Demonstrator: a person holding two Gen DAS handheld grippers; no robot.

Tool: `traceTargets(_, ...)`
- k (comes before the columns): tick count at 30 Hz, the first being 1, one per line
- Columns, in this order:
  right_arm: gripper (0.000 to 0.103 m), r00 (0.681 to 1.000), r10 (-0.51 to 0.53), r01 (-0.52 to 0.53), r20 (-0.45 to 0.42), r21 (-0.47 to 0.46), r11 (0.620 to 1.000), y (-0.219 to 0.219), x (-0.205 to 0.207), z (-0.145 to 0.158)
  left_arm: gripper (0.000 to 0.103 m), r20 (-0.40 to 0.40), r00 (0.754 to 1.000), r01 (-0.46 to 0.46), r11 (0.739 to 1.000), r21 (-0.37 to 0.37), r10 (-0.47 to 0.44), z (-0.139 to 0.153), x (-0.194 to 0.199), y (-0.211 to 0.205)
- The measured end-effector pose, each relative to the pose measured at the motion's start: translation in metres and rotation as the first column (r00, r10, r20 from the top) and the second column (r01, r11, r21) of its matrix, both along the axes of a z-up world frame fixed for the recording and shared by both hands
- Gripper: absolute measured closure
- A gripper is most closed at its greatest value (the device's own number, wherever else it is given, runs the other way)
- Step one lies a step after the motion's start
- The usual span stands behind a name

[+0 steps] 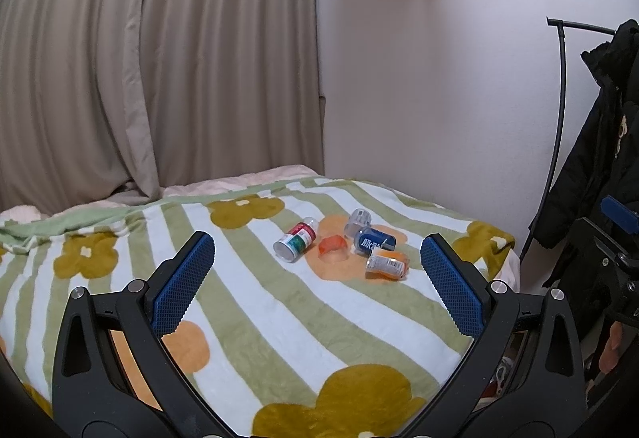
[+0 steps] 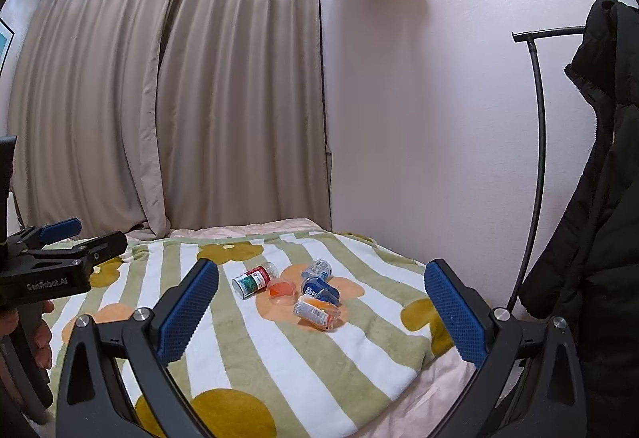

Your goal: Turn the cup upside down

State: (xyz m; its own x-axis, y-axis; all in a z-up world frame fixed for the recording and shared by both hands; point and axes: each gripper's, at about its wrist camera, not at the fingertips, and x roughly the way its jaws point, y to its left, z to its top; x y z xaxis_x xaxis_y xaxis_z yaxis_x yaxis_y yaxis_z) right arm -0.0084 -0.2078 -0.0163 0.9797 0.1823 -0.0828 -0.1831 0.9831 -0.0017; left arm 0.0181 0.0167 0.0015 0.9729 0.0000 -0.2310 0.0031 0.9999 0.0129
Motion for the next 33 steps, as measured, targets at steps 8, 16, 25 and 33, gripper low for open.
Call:
traceTargets(8,0.0,1.0,0.007,-0.007,-0.021,0.001,1.0,0.0,0.015,-0.001,0.0,-0.039,0.998,0.048,0.999,0.003,-0.048,0.008,0.042,0.01)
traceTargets(16,0.0,0.998,0.017,-0.017,-0.054,0.003,1.0,-0.001,0.051,-0.01,0.0,-0.241,0.966,0.123,0.986,0.116,-0.092,-0.003,0.192,0.025)
traceTargets(25,0.0,0.988,0.002,-0.005,-0.154,-0.016,1.0,0.0,0.122,-0.059,0.0,-0.518,0.85,0.272,0.92,0.283,-0.092,-0.106,0.383,0.028)
traceTargets(33,0.0,0.964,-0.006,-0.007,-0.265,-0.047,0.999,0.006,0.176,-0.113,0.006,-0.702,0.708,0.362,0.894,0.264,-0.079,-0.181,0.48,0.045)
